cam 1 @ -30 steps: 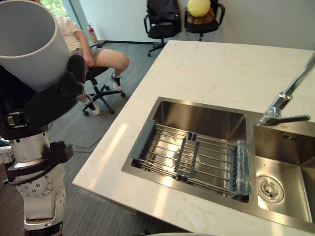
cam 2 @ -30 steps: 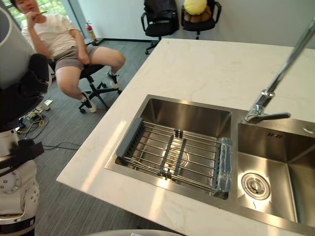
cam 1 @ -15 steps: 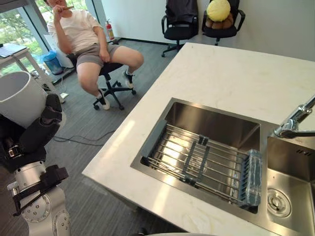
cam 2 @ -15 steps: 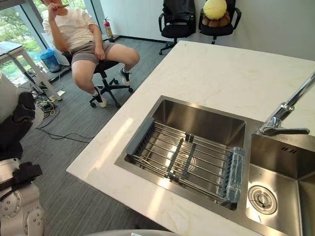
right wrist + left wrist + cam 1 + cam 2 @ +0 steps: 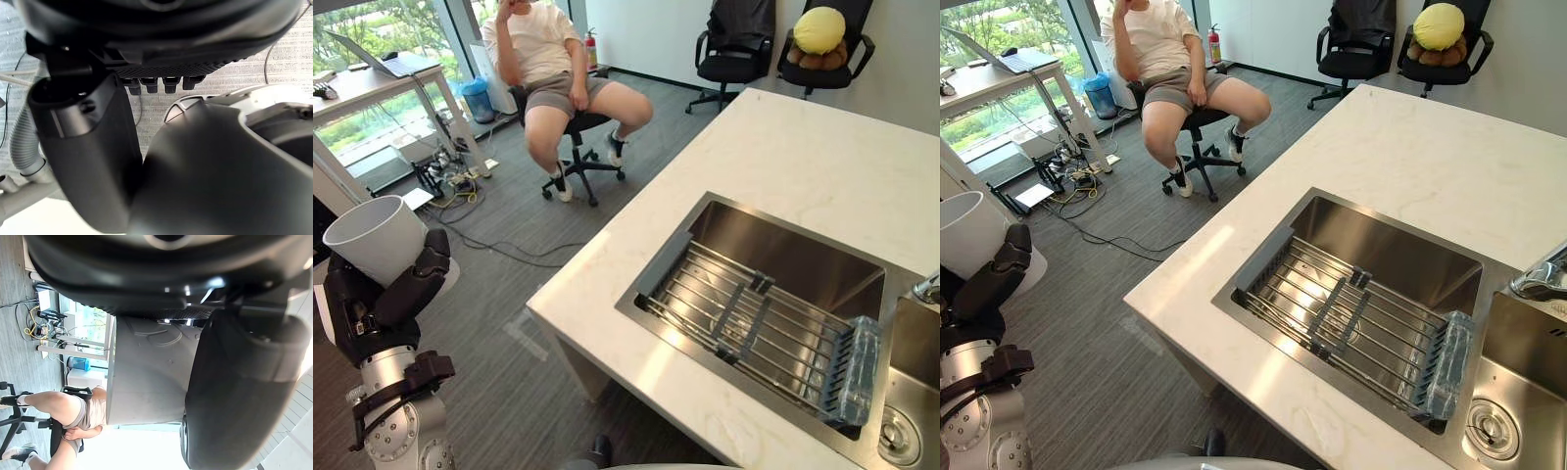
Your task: Walk over to the sink, pick up the cup, carry it to the dishwasher, place the cup inside the dishwasher, then close the dishwasher door
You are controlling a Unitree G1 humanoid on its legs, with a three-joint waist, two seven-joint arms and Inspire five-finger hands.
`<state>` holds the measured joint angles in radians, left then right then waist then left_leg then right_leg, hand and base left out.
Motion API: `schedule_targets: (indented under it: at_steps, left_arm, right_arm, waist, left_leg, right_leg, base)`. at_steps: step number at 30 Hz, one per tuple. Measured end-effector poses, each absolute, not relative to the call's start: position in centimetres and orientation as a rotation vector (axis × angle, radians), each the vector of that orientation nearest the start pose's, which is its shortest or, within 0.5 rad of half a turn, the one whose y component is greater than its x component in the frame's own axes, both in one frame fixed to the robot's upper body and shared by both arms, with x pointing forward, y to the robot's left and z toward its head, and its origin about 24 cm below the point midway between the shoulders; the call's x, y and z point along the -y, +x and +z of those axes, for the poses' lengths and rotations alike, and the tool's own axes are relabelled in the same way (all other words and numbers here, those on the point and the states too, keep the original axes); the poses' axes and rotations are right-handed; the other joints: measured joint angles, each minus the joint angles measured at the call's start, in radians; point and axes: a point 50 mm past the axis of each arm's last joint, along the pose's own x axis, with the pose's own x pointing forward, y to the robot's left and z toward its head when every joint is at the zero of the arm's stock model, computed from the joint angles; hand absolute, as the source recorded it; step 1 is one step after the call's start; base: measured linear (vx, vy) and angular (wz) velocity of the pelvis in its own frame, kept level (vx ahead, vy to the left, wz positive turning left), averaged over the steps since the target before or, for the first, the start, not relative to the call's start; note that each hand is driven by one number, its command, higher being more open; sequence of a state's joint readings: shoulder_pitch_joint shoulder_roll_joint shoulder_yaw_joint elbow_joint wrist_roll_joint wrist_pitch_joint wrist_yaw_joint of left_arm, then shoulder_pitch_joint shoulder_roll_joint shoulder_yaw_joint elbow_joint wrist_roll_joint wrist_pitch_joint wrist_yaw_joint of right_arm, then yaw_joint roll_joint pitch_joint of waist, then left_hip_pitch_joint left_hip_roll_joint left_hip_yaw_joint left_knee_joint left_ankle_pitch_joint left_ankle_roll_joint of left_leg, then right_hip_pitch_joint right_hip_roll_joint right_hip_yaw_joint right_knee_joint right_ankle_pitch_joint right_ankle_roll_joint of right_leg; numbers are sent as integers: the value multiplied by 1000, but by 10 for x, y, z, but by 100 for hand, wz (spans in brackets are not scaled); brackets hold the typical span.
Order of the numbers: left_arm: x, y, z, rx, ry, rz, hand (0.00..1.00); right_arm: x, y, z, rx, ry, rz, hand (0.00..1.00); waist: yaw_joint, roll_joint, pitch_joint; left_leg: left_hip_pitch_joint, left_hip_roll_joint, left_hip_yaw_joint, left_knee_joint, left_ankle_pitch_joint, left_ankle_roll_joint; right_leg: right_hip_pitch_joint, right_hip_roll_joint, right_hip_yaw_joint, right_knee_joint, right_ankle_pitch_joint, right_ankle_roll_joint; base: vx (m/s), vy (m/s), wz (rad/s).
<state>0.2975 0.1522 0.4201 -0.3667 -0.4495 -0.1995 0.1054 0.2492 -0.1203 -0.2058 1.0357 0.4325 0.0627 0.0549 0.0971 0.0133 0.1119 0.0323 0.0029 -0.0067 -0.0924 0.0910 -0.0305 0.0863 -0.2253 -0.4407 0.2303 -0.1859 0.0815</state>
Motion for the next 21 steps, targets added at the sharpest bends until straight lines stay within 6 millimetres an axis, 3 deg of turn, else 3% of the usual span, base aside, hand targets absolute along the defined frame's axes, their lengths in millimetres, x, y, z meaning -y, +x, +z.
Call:
schedule_targets:
  at_steps: [2, 4, 6, 8, 11, 14, 15, 16, 17, 18, 19, 20, 21]
  left_arm:
    - [-277, 171, 100, 360, -130, 472, 0]
    - [-271, 176, 99, 358, -130, 449, 0]
    - [-269, 182, 99, 363, -140, 436, 0]
    - [-269, 184, 101, 370, -147, 433, 0]
    - [-268, 186, 91, 325, -151, 435, 0]
    - [-273, 187, 80, 257, -146, 452, 0]
    - [-275, 187, 77, 238, -143, 455, 0]
    - [-277, 187, 73, 219, -137, 458, 0]
    - [-277, 187, 72, 207, -132, 452, 0]
    - [-277, 187, 72, 206, -129, 448, 0]
    - [-277, 187, 73, 208, -123, 445, 0]
    - [-278, 185, 73, 203, -106, 451, 0]
    - [-279, 183, 72, 198, -100, 455, 0]
  right_arm:
    - [217, 14, -167, -1156, 457, -564, 100]
    - [216, 11, -167, -1135, 480, -582, 100]
    - [215, 10, -168, -1128, 502, -604, 100]
    - [215, 9, -169, -1143, 505, -614, 100]
    - [219, 11, -169, -1169, 494, -606, 100]
    - [227, 16, -168, -1174, 458, -596, 100]
    - [231, 17, -167, -1165, 466, -623, 100]
    - [233, 13, -167, -1172, 485, -665, 100]
    - [236, 8, -167, -1185, 506, -716, 100]
    - [238, 5, -167, -1187, 515, -738, 100]
    - [241, 1, -167, -1190, 532, -774, 100]
    - [248, -5, -166, -1204, 545, -814, 100]
    - [252, -8, -165, -1211, 542, -827, 100]
  waist:
    - [-22, -3, 0]
    - [-28, -4, 0]
    - [-28, -1, -1]
    - [-25, 1, -1]
    - [-7, 20, 7]
    - [-22, 53, 12]
    - [-28, 68, 17]
    - [-30, 58, 21]
    - [-35, 64, 20]
    - [-36, 68, 18]
    - [-35, 69, 18]
    - [-27, 87, 6]
    - [-26, 101, -3]
  left_leg:
    - [0, -32, -72, 4, 17, 10]
    - [-20, -42, -108, 16, 31, 11]
    - [-75, -45, -134, 66, 27, 10]
    - [-110, -39, -157, 100, 26, 9]
    - [-111, -38, -169, 105, 24, -1]
    - [-108, -21, -109, 70, 19, -2]
    - [-109, -14, -76, 51, 2, -24]
    - [-111, -4, 5, 44, -26, -36]
    - [-135, 11, 105, 79, -24, -13]
    - [-145, 12, 135, 108, -23, -3]
    - [-148, 14, 163, 160, -30, 16]
    - [-123, 33, 171, 174, -40, 14]
    - [-109, 43, 189, 141, -10, 24]
  right_leg:
    - [-10, 19, 105, 59, -50, -21]
    - [-11, 33, 161, 54, -47, -14]
    - [-11, 53, 163, 13, -35, 3]
    - [-14, 83, 187, -11, -30, -6]
    - [-13, 88, 196, 18, -33, -4]
    - [-11, 95, 182, 28, -34, -4]
    - [-10, 96, 180, 25, -33, -9]
    - [-10, 81, 171, 9, -21, -25]
    - [-9, 52, 127, 5, -9, -37]
    - [-7, 41, 109, 5, -8, -36]
    - [-1, 26, 88, 5, -8, -29]
    - [6, 27, 77, 8, -13, -6]
    - [10, 33, 68, 13, -15, 8]
  base:
    - [42, -68, 91]
    - [24, -36, 70]
    - [-59, -17, 57]
    - [-96, -25, 34]
    - [-135, 1, 14]
    - [-201, -3, 42]
    - [-162, -7, 67]
    - [-178, 57, 91]
    - [-161, 83, 82]
    - [-71, 94, 76]
    - [-5, 86, 57]
    - [29, 90, 50]
    - [57, 104, 44]
